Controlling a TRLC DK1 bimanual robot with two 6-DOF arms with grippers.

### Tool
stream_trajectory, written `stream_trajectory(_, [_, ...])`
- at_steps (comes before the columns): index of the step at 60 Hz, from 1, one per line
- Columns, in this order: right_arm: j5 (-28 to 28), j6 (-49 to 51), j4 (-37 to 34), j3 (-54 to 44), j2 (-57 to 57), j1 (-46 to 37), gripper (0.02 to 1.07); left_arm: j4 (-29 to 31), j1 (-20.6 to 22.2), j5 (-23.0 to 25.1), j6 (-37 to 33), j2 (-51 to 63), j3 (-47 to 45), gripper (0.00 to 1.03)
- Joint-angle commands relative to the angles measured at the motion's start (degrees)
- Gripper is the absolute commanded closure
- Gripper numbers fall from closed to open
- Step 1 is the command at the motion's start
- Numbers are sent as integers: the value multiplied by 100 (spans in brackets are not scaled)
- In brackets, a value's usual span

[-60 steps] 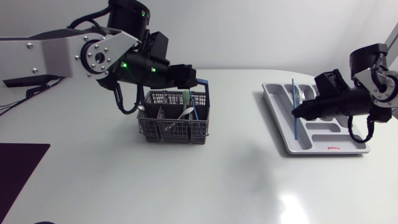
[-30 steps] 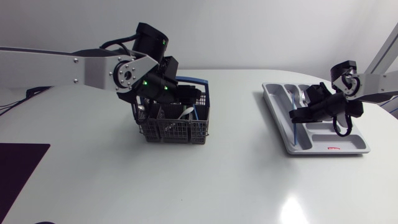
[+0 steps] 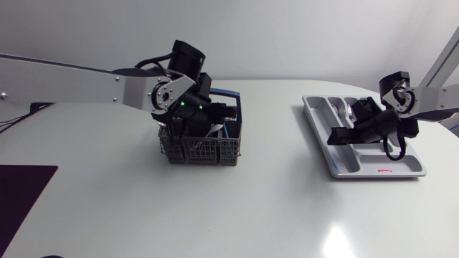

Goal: Unload the cutlery basket into the drawer organizer.

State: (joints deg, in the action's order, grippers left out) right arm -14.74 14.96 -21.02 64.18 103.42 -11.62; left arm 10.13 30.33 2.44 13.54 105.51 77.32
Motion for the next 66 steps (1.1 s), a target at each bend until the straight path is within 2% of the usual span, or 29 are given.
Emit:
stream_trajectory(1, [33, -151, 19, -240, -313, 98, 8, -161, 52, -85, 131, 189, 169, 70])
stream_trajectory(17, [33, -160, 80, -679, -814, 318, 8, -512, 175, -358, 193, 373, 169, 70])
stream_trajectory(37, [24, -134, 221, -978, -1052, 379, 8, -943, 360, -710, 193, 373, -77, 98])
stream_trajectory(54, [24, -125, 238, -1136, -1263, 459, 8, -1119, 369, -710, 193, 189, -472, 100])
stream_trajectory(66, [50, -116, 291, -1242, -1289, 511, 8, -1496, 360, -710, 193, -75, -964, 99])
